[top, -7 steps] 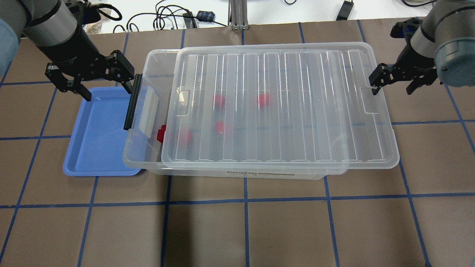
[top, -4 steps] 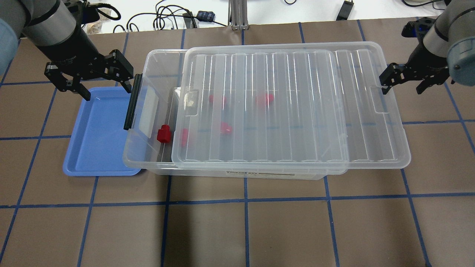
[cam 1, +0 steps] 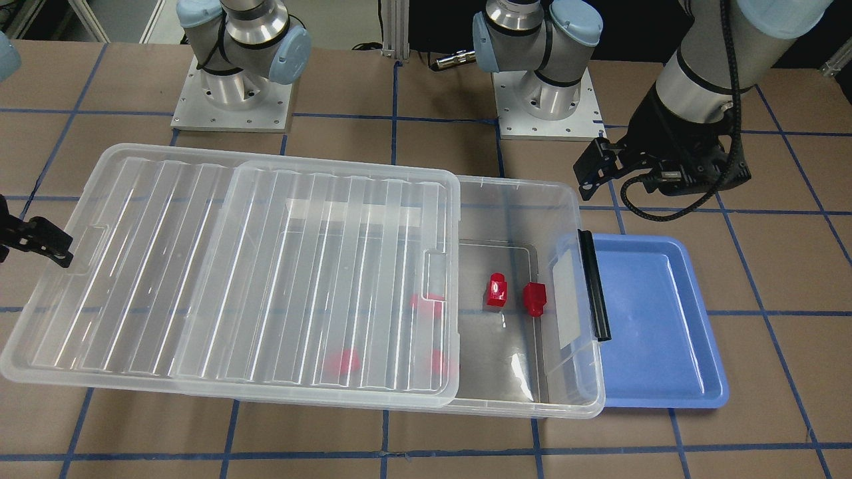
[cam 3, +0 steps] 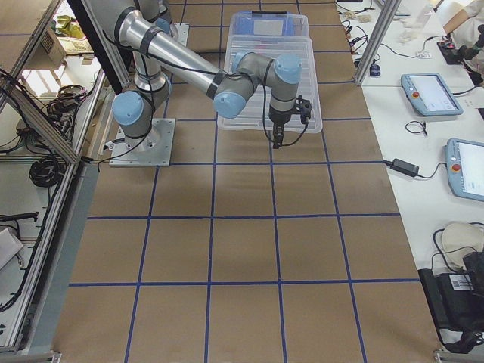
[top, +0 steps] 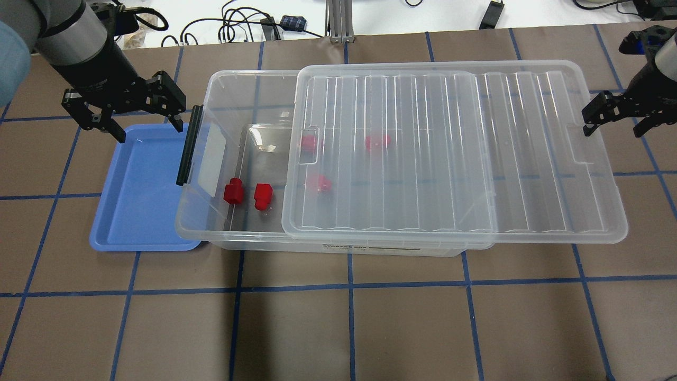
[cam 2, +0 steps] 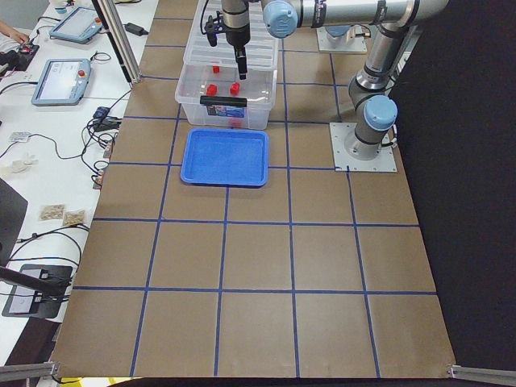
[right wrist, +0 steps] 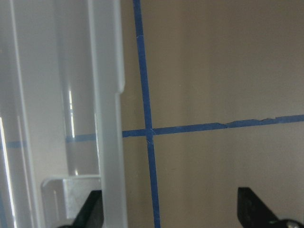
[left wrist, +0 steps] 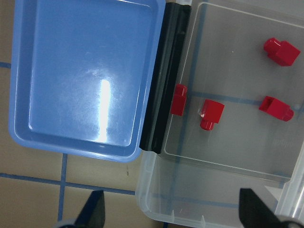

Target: Place red block in blue tray from box

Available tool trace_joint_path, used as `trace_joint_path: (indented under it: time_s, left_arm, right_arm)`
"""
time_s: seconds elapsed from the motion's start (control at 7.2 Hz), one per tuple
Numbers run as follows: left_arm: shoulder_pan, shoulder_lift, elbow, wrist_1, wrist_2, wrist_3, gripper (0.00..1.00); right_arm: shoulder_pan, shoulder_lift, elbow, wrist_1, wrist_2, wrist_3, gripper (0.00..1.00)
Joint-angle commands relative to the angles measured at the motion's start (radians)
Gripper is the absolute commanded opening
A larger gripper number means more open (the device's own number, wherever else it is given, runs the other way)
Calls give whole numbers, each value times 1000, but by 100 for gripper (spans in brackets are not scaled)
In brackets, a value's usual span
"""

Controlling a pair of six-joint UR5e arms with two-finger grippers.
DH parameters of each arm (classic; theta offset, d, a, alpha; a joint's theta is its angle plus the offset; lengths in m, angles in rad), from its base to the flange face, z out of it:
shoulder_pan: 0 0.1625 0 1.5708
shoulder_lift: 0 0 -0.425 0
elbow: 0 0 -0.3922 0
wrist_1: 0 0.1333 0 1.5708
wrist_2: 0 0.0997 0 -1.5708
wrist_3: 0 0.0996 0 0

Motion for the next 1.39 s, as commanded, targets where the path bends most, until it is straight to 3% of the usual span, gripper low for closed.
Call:
trace_joint_path:
  time_s: [0.0, 0.56, 1.25]
  left_arm:
    - [-10, -24, 0, 11, 2, 45, 100]
    - [-122, -69, -3, 70, -4, 70, 100]
    - [-174, -124, -163, 289, -6, 93, 94]
  right_arm:
    - [-38, 0, -3, 1, 0, -36, 100]
    - [-90, -3, -8, -1, 4, -97, 100]
    - [-90, -9, -18, -1, 5, -97, 100]
